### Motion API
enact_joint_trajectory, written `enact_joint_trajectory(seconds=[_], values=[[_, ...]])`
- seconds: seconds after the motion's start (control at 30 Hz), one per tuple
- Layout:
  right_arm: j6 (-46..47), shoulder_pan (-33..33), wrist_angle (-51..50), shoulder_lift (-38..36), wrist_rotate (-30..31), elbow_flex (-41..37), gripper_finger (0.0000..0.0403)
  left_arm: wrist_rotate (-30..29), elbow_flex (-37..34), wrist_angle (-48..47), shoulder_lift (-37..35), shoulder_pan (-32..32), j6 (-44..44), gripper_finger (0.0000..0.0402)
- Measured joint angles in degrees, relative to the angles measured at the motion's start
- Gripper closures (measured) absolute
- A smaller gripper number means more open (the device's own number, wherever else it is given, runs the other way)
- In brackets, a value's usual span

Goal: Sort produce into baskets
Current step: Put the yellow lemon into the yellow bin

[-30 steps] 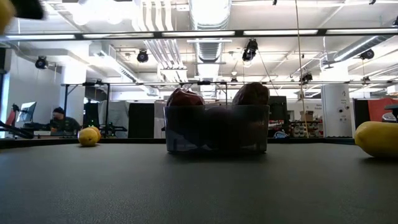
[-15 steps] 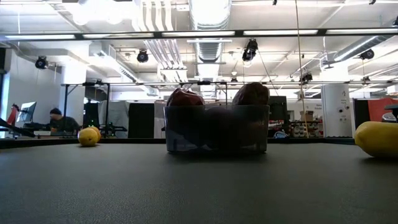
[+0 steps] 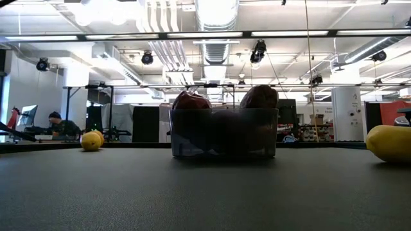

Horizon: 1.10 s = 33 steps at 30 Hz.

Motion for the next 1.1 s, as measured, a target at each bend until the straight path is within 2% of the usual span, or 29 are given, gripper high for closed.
enact_joint_trajectory(seconds=[0.33,0.77,1.0,1.1], values=[[0.0,0.0,0.0,0.0,0.0,0.0,0.0078,0.5,0.2,0.3,0.1,0.0,-0.8,0.0166],[0.0,0.0,-0.1,0.0,0.0,0.0,0.0078,0.8,2.3,1.9,-0.4,0.0,1.1,0.0135],[0.0,0.0,-0.1,0.0,0.0,0.0,0.0078,-0.1,2.3,1.3,-0.5,1.2,0.6,0.0135],[0.0,0.0,-0.1,0.0,0.1,0.0,0.0078,1.4,3.4,-0.3,-1.7,3.1,1.5,0.0135]])
